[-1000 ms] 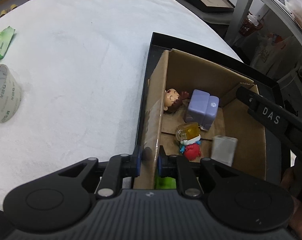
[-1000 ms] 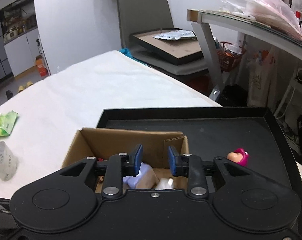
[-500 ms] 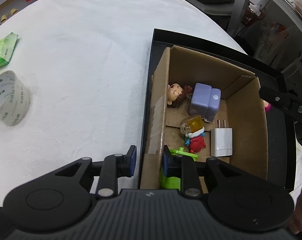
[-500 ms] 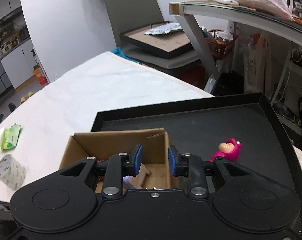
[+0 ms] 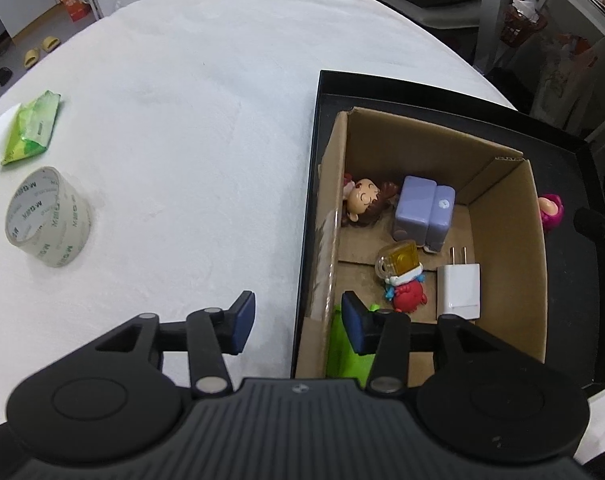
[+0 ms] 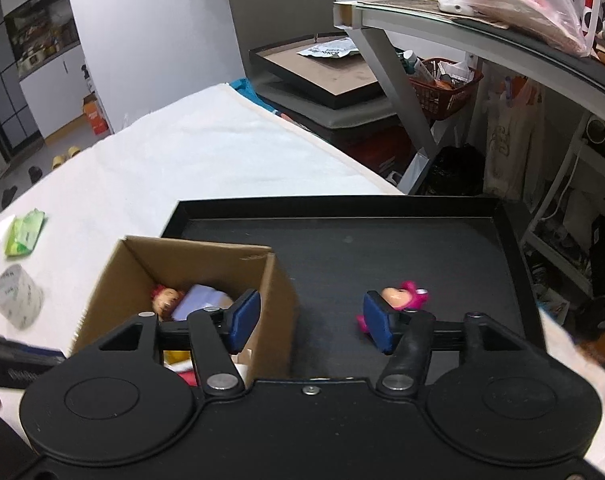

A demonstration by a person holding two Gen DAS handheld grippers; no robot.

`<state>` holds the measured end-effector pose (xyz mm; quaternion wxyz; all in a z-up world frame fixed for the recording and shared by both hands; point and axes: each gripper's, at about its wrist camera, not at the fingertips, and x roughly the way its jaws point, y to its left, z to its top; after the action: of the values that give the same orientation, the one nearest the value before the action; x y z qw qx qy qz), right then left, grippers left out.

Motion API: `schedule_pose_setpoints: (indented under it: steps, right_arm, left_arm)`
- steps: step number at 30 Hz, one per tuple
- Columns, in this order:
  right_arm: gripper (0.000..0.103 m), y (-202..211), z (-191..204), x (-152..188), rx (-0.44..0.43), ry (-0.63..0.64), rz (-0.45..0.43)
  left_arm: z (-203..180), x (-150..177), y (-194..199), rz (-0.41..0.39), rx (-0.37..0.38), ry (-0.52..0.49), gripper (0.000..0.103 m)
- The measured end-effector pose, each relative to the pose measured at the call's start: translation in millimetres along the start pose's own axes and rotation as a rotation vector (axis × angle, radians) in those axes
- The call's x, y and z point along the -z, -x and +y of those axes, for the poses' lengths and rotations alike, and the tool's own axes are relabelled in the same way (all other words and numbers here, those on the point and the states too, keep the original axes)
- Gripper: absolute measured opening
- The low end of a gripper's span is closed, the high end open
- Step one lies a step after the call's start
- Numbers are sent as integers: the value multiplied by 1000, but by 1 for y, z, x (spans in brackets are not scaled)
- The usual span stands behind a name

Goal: Organize rigid objects
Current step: 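Move the right gripper to the pink figure and grasp it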

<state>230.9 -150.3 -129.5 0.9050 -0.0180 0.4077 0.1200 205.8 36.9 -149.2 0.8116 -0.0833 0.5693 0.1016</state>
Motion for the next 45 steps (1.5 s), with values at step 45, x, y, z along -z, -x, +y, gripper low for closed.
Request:
schedule_pose_setpoints:
  steps: [45]
  right_arm:
    - [59, -98, -83, 24, 14, 91, 83]
  left_arm:
    - [-73, -23, -21, 54, -231, -31, 56]
